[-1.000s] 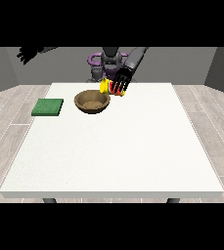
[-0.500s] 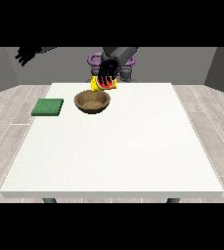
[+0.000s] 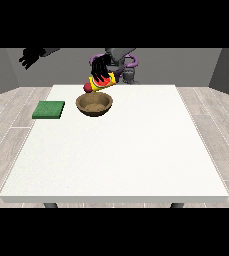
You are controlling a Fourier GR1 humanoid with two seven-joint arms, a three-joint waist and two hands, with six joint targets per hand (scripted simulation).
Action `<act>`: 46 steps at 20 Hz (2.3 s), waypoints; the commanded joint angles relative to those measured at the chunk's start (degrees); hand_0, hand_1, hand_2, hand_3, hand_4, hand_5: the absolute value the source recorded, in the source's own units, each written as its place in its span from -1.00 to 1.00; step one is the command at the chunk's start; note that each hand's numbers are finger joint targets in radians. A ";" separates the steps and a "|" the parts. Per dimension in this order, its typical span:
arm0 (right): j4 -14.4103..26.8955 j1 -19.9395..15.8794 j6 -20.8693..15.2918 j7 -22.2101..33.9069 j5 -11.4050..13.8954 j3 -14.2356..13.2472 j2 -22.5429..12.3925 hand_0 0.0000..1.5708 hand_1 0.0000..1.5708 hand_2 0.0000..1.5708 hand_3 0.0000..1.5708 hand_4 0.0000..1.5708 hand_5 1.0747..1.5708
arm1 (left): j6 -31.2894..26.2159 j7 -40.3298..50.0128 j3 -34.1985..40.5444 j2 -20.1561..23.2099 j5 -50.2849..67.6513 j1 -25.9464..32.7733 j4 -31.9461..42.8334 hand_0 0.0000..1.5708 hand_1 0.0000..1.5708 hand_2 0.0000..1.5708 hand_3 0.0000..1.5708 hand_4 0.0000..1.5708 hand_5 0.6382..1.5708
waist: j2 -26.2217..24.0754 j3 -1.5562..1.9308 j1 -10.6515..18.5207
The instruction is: Pick the cup and pour the ball into the bowl, then pick the bowl and place it on the pad
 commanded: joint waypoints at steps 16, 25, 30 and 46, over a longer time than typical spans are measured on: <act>-1.54 4.26 -9.11 1.38 2.90 -0.21 3.20 -1.00 -1.00 -1.00 -1.00 0.00 0.94 | 10.28 -17.32 35.72 6.99 36.72 8.89 -24.50 -1.00 -1.00 -1.00 -1.00 0.50 0.96 | -4.52 -0.90 13.04; -1.14 4.95 -14.88 -3.19 5.50 1.59 9.97 -1.00 -1.00 -1.00 -1.00 -0.08 0.97 | -9.31 -26.78 57.82 13.92 68.83 8.03 -30.59 -1.00 -1.00 -1.00 -1.00 0.34 0.99 | 3.00 -0.27 17.93; 1.26 5.94 -17.93 -9.13 6.69 1.62 13.95 -1.00 -1.00 -1.00 -1.00 -0.06 0.98 | -22.55 -29.80 62.66 21.32 77.40 11.43 -30.54 -1.00 -1.00 -1.00 -1.00 0.34 0.97 | 5.72 -0.08 21.67; 23.39 -5.24 -14.78 -20.79 6.41 1.06 11.86 -1.00 -1.00 -1.00 -1.00 -0.33 0.93 | -26.98 -25.03 67.45 29.89 86.34 17.02 -36.76 -1.00 -1.00 -1.00 -1.00 0.29 0.93 | 10.74 -0.01 17.98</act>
